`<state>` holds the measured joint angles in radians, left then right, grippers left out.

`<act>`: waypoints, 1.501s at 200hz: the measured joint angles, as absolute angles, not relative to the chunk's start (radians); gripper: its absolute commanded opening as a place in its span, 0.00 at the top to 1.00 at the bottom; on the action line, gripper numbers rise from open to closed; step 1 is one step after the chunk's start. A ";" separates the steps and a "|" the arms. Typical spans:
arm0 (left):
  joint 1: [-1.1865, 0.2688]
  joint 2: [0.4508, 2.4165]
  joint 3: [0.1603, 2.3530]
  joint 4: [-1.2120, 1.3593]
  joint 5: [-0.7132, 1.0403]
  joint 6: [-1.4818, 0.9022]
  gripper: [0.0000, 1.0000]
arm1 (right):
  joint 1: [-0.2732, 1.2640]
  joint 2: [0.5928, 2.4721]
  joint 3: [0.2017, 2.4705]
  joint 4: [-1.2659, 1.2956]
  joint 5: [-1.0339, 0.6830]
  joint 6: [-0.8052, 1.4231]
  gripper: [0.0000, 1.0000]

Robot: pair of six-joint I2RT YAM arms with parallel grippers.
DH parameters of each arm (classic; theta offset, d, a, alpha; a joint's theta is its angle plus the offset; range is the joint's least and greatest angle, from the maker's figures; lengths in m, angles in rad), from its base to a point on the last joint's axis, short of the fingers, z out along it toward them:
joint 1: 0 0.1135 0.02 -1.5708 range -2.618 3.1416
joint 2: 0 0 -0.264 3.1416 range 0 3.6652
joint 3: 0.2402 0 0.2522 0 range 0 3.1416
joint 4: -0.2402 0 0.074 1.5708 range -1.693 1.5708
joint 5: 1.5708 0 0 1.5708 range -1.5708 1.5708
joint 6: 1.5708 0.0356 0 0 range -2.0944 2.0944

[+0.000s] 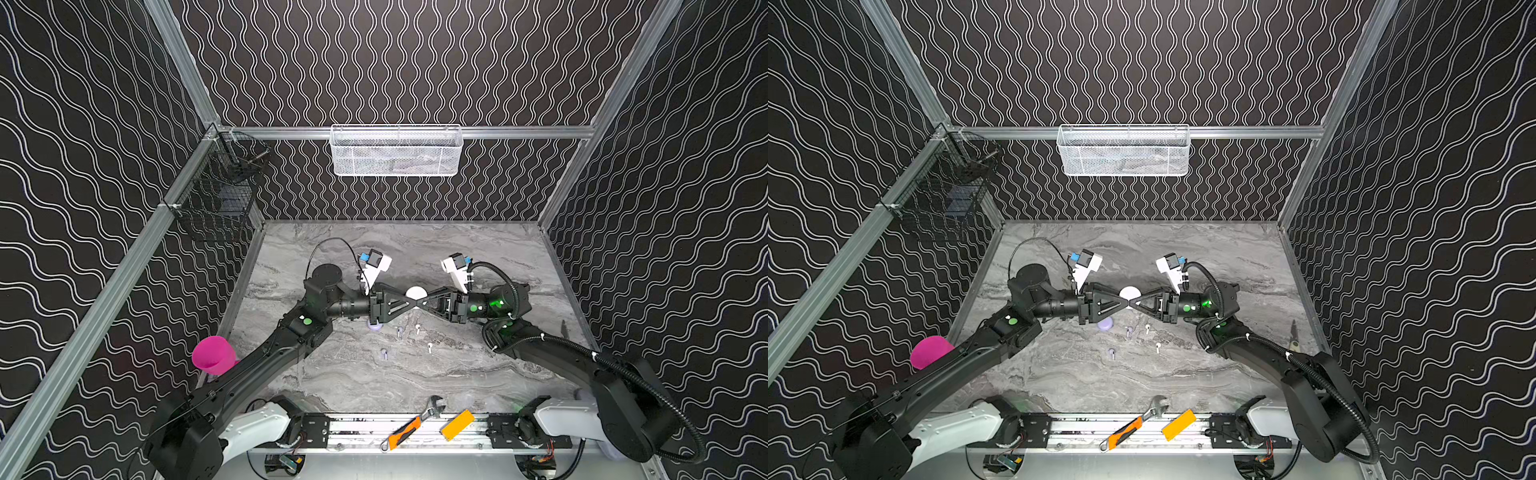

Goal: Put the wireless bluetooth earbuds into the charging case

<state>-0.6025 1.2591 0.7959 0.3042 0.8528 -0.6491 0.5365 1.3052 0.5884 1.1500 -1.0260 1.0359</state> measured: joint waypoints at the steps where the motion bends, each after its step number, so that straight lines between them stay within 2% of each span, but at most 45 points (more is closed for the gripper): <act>1: -0.603 1.259 0.796 0.304 0.853 -0.649 0.60 | 0.537 1.305 0.588 1.150 -1.026 1.036 0.91; 40: -0.603 1.257 0.796 0.294 0.853 -0.640 0.64 | 0.536 1.305 0.591 1.153 -1.026 1.036 0.91; 272: -0.602 1.267 0.799 0.313 0.860 -0.641 0.73 | 0.536 1.337 0.593 1.234 -1.034 1.085 0.91; 300: -0.602 1.268 0.804 0.317 0.860 -0.651 0.79 | 0.536 1.341 0.597 1.248 -1.033 1.087 0.91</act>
